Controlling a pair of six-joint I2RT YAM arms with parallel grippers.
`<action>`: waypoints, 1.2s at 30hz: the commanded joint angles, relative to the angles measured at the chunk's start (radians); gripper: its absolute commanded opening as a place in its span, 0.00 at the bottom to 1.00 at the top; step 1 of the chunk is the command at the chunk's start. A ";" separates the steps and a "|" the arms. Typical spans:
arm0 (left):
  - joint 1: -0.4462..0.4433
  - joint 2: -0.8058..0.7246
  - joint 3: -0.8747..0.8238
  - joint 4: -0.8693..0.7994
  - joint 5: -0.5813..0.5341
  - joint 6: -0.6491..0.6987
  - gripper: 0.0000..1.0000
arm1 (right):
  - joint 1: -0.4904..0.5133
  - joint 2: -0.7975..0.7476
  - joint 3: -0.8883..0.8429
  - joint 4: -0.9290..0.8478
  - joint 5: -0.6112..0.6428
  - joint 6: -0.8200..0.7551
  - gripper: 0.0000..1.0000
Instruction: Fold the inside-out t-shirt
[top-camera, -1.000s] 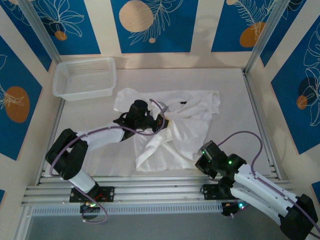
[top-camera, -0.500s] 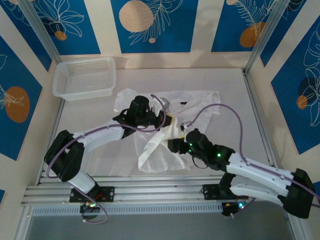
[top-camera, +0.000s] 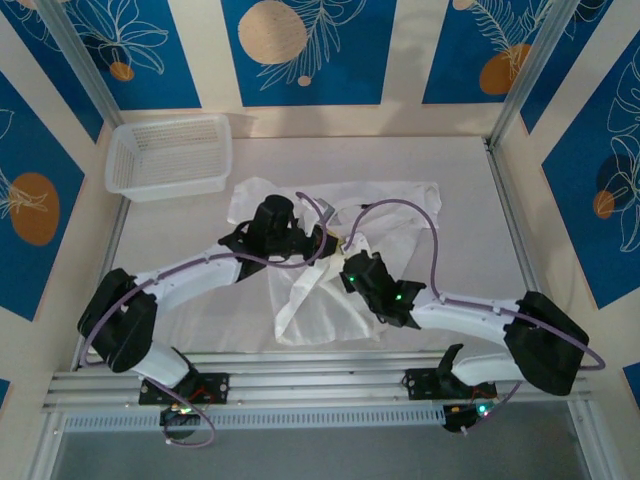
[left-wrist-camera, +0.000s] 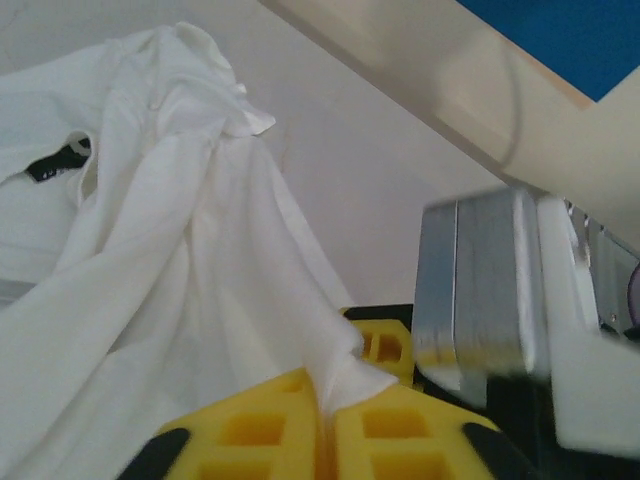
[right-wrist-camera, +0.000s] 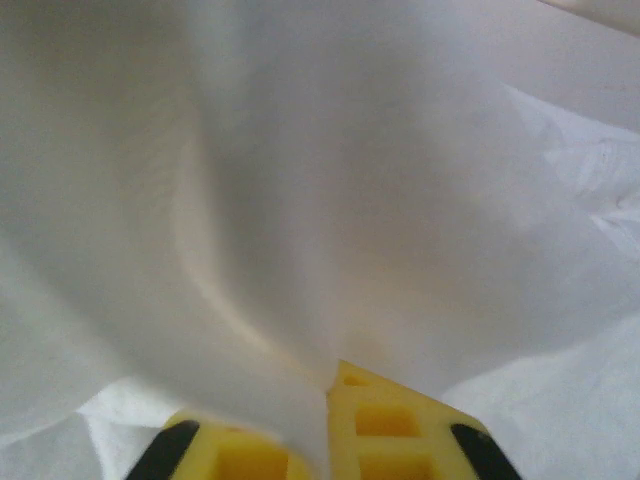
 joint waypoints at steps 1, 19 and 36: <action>-0.005 -0.033 -0.048 -0.013 0.016 0.062 0.23 | -0.030 -0.102 -0.005 -0.056 -0.067 0.074 0.00; -0.120 0.142 -0.161 0.096 -0.414 0.096 0.82 | -0.174 -0.251 0.024 -0.178 -0.265 0.096 0.00; -0.088 0.140 -0.140 0.144 -0.205 0.157 0.11 | -0.190 -0.403 0.024 -0.265 -0.206 0.144 0.00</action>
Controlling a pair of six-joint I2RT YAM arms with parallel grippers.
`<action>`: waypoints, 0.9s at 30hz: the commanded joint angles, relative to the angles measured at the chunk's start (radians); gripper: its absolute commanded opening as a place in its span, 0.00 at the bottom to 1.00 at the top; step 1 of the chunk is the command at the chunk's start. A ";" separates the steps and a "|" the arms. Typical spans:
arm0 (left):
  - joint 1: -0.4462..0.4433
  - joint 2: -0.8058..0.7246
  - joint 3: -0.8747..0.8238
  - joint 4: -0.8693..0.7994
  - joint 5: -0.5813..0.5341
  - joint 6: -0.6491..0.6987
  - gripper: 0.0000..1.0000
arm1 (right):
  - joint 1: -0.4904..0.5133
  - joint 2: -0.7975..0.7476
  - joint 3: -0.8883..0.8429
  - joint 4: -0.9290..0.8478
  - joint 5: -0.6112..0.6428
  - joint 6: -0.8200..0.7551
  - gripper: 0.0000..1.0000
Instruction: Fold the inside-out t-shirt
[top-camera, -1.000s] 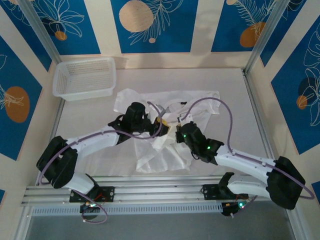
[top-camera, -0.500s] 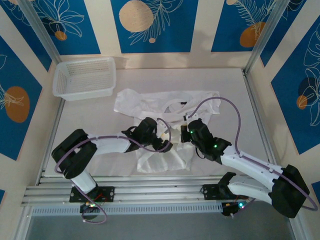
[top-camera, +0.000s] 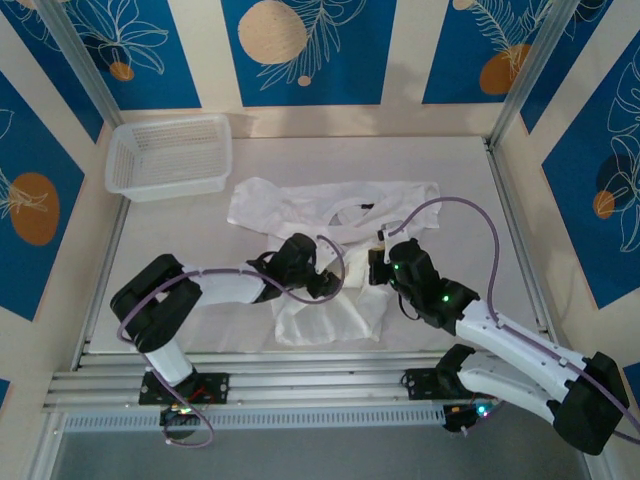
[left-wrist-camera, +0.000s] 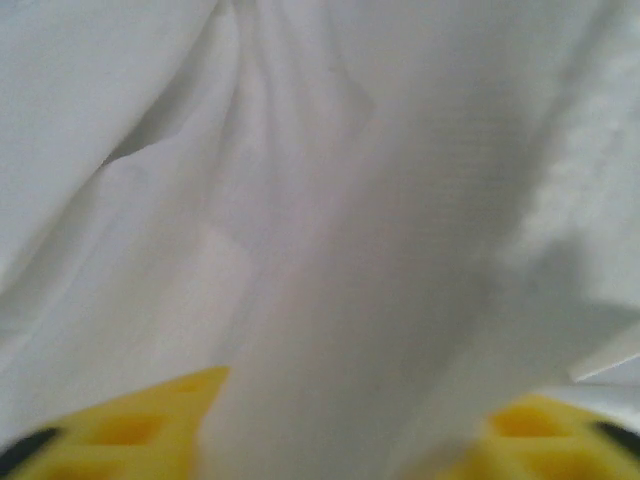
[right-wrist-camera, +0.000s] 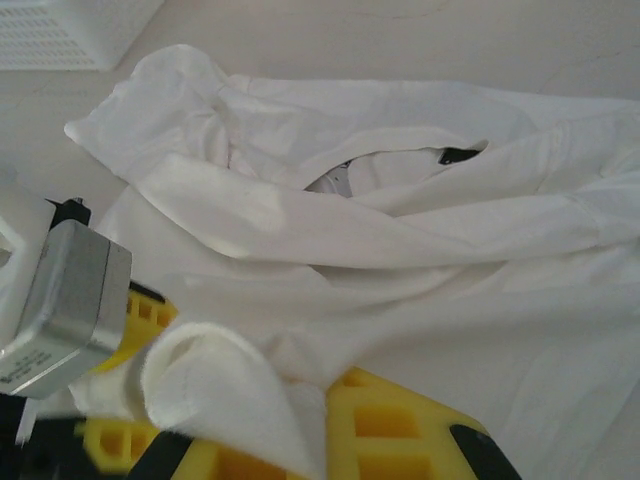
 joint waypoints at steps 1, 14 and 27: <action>0.037 -0.065 0.017 0.030 0.121 -0.037 0.00 | -0.015 -0.047 0.024 -0.058 0.126 0.077 0.00; 0.085 -0.241 0.063 -0.028 0.275 -0.226 0.00 | -0.043 -0.209 0.002 -0.143 -0.216 0.208 0.56; 0.085 -0.286 0.237 -0.219 0.325 -0.270 0.00 | 0.268 0.434 -0.077 0.809 0.319 -0.265 0.00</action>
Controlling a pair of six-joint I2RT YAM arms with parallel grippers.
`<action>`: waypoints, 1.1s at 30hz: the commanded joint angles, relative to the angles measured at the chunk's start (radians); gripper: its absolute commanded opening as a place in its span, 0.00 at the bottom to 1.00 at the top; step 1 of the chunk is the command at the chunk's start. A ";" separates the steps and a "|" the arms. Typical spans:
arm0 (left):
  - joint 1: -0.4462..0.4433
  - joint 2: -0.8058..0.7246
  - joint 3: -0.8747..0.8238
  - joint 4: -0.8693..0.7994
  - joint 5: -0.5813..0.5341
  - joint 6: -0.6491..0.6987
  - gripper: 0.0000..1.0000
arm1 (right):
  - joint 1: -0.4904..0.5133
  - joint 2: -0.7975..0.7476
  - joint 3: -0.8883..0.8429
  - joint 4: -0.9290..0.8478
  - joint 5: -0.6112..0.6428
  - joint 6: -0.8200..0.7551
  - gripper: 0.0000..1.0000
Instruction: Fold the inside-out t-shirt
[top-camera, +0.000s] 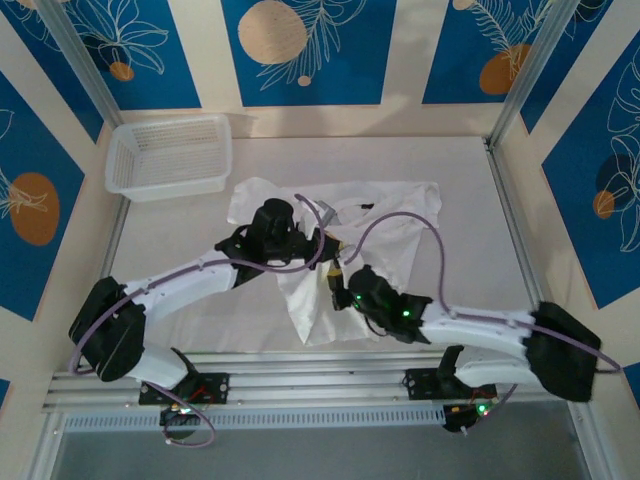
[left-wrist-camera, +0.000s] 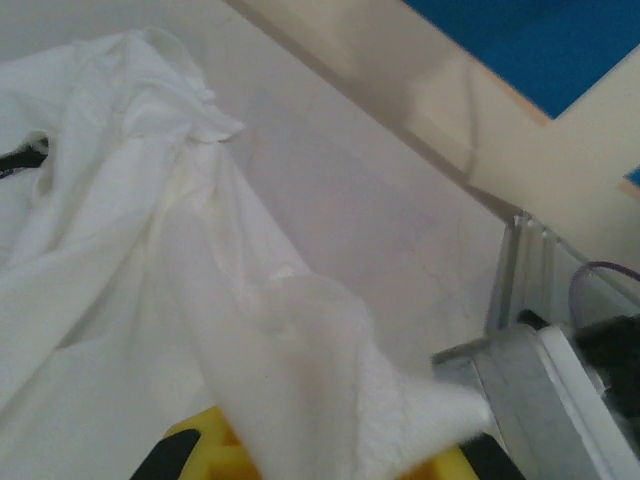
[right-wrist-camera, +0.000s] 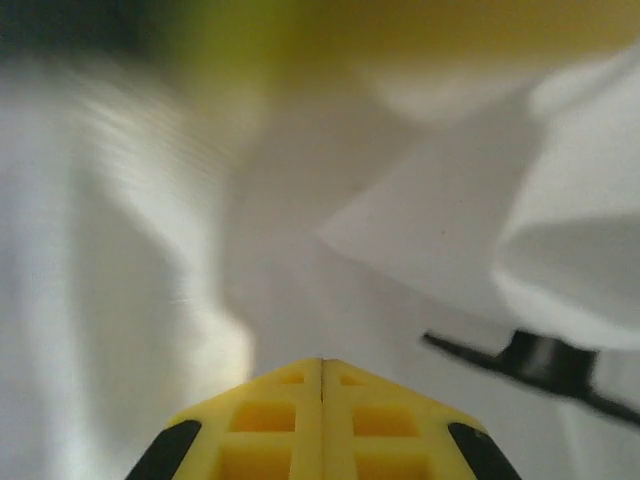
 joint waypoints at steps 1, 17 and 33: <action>0.005 -0.057 0.089 -0.087 0.072 -0.016 0.00 | -0.058 0.150 0.023 0.423 0.230 -0.308 0.00; 0.004 0.006 0.525 -0.321 -0.023 -0.154 0.01 | -0.035 0.537 0.039 1.047 0.212 -0.842 0.02; -0.035 0.014 0.590 -0.276 0.078 -0.140 0.00 | -0.354 0.387 0.273 -0.009 -0.158 -0.013 0.00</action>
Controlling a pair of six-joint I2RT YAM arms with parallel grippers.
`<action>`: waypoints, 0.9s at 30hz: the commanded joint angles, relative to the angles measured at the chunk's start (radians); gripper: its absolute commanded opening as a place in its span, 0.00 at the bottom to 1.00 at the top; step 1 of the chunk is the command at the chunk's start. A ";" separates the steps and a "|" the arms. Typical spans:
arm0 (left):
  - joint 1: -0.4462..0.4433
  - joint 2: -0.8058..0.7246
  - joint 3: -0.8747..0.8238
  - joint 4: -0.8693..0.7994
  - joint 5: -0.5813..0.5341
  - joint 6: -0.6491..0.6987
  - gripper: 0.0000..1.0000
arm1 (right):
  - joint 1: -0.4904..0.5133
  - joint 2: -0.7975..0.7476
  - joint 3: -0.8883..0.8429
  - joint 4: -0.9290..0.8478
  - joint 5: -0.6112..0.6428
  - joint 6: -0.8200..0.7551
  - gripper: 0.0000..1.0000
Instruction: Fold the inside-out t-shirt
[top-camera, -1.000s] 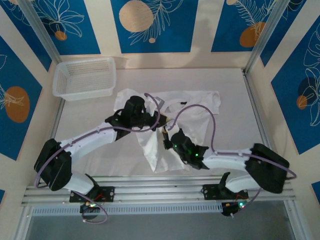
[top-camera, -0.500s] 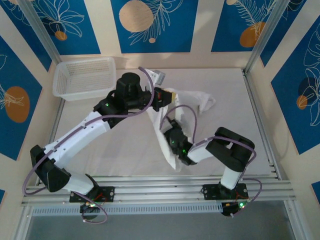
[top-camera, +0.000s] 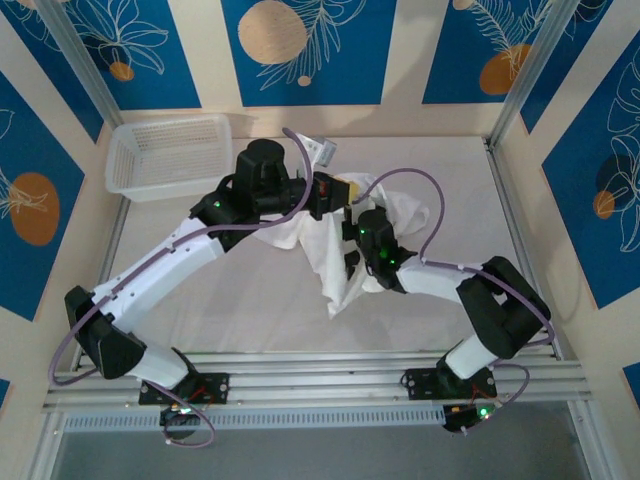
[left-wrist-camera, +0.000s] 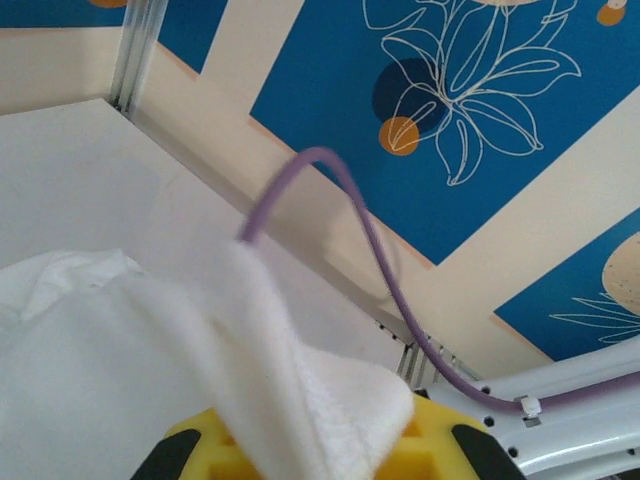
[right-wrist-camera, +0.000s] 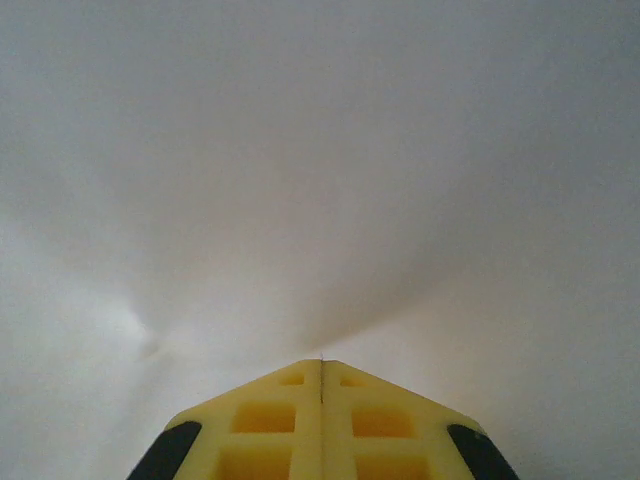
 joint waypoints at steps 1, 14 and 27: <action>-0.025 0.001 0.064 0.033 0.050 -0.002 0.00 | 0.029 0.060 0.052 -0.332 -0.131 0.240 0.00; -0.131 0.172 0.416 -0.011 0.058 -0.021 0.00 | -0.018 0.293 0.280 -0.570 -0.253 0.500 0.00; -0.305 0.125 0.363 -0.111 0.139 0.074 0.00 | -0.112 0.464 0.535 -0.729 -0.340 0.568 0.16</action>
